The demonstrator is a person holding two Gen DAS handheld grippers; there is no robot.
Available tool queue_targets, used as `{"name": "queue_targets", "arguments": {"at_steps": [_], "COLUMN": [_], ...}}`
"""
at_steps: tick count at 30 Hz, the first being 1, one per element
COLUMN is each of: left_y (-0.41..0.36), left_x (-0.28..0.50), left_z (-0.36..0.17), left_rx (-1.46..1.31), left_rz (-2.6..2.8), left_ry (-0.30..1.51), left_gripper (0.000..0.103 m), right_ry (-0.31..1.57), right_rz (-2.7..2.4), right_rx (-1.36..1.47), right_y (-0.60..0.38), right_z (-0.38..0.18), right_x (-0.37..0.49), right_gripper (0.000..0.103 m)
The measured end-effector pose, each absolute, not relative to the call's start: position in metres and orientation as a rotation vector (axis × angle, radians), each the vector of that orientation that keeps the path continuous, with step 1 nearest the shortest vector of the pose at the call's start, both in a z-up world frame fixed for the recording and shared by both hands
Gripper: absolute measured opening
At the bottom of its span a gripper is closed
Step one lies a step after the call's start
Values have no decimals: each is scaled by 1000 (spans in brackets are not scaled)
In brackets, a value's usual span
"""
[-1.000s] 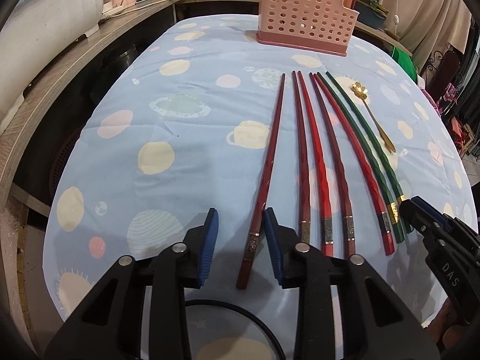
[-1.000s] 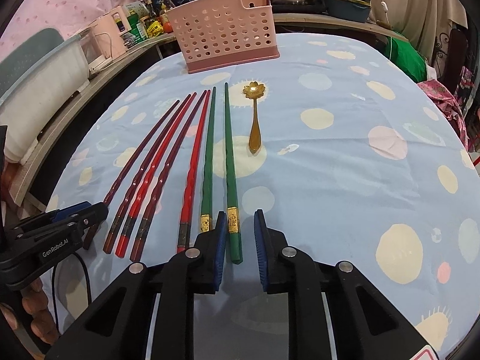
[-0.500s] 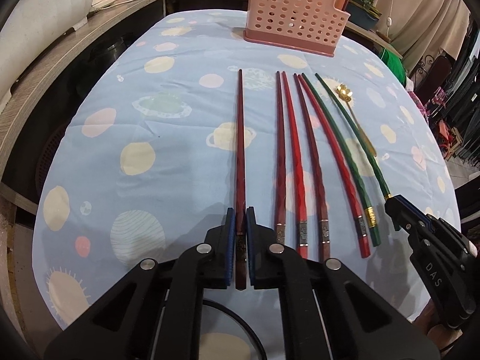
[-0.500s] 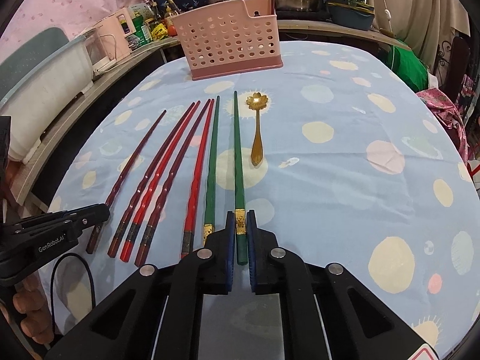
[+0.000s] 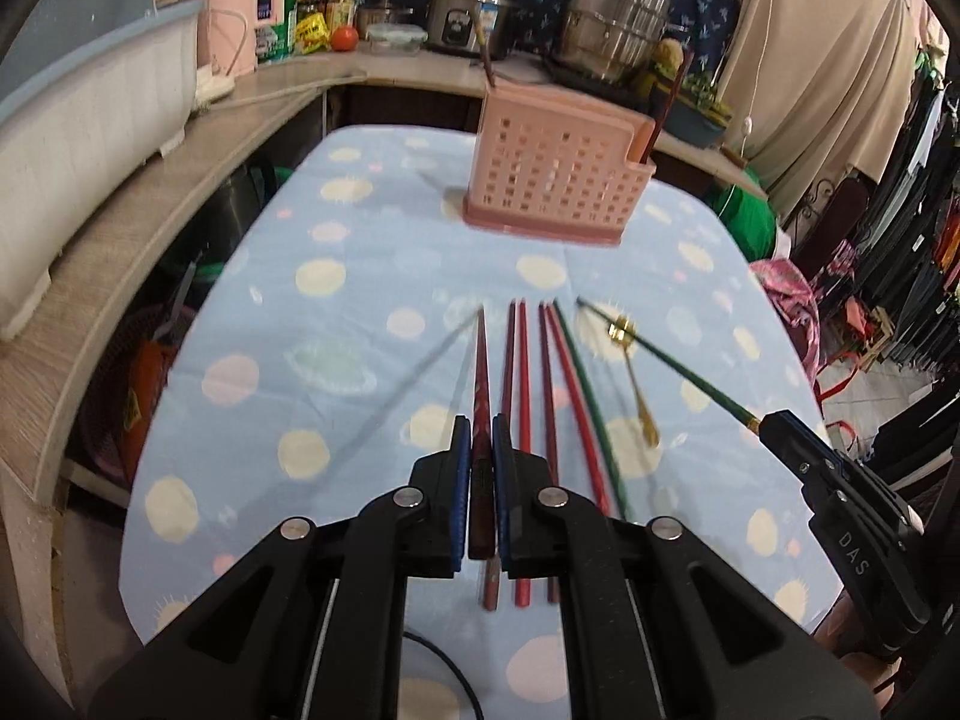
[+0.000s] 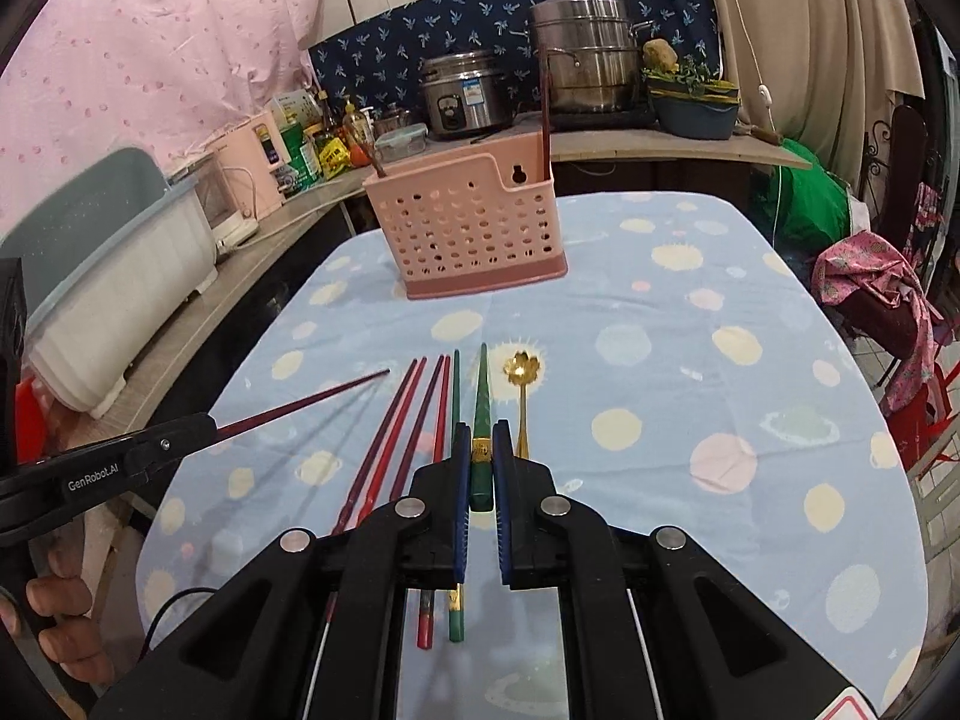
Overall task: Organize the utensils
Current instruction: 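Lift both chopsticks into the pink basket and open both tools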
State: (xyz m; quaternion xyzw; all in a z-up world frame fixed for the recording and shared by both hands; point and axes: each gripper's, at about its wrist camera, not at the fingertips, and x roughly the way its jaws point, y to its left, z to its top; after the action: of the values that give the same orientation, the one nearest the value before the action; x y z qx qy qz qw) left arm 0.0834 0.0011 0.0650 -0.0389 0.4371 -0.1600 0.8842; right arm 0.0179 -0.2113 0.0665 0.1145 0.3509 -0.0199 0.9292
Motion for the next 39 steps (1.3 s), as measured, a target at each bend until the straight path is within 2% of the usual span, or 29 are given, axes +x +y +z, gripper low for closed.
{"name": "queue_targets", "arguments": {"at_steps": [9,24,39], "left_y": [-11,-31,-39], "left_x": [123,185,248], "left_z": [124,197,273], "left_rx": [-74,-109,-204], "left_rz": [-326,-328,-315], "left_ry": [774,651,493], "left_gripper": [7,7,7], "right_ry": [633,495,268], "right_rz": [-63,-72,-60], "right_rx": [249,315,411], "right_y": [-234,-271,-300], "right_z": [110,174,253], "right_x": [45,95,174], "right_gripper": [7,7,7]}}
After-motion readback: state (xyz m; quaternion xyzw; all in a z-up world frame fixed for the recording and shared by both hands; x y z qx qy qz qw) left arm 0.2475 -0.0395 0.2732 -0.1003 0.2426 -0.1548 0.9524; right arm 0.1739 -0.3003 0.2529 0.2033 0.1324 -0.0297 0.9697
